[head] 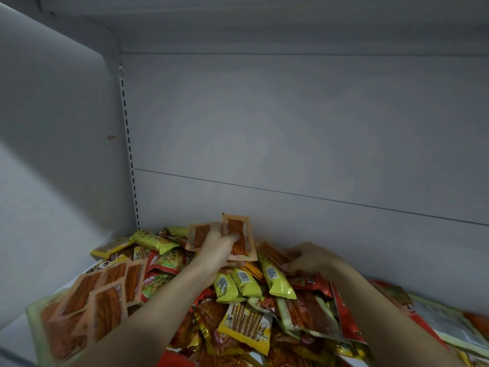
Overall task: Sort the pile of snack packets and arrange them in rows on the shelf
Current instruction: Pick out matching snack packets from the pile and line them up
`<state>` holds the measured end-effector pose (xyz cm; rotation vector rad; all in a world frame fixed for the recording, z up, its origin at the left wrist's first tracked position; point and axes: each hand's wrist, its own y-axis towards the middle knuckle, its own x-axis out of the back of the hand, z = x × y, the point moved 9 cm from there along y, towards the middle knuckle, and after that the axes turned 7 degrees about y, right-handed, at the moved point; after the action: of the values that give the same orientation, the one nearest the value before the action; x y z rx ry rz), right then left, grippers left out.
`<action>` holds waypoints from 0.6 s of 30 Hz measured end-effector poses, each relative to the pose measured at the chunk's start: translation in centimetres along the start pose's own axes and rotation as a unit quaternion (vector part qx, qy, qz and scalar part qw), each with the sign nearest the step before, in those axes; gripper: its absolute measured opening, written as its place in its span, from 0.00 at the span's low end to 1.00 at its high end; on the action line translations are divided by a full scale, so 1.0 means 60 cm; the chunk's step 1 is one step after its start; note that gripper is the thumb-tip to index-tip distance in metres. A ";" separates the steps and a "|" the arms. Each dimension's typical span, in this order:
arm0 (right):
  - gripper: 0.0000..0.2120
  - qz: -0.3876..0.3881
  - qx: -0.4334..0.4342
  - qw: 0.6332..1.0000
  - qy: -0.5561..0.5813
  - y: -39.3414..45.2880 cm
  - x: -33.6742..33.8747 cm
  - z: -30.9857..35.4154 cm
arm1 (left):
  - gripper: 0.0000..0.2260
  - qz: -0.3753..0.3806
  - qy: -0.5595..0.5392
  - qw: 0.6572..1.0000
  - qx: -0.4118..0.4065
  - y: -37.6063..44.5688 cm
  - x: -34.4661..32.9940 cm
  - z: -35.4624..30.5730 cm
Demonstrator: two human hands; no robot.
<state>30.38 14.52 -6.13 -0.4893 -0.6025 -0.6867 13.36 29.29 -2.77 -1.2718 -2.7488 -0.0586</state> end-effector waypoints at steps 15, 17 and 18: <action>0.13 -0.013 -0.025 0.980 0.195 -0.036 0.034 -0.017 | 0.11 0.048 -0.048 0.998 0.020 0.003 -0.033 0.013; 0.11 -0.005 -0.003 0.964 0.265 -0.040 0.024 0.004 | 0.07 0.059 -0.047 0.997 0.005 -0.003 -0.043 0.005; 0.11 -0.008 0.015 0.963 0.269 -0.042 0.022 0.018 | 0.05 0.071 -0.050 0.996 -0.005 -0.004 -0.050 0.000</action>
<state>29.04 12.88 -3.90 -0.2510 -0.1033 -0.7853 15.10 26.86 -3.13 -1.5080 -2.7330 0.0032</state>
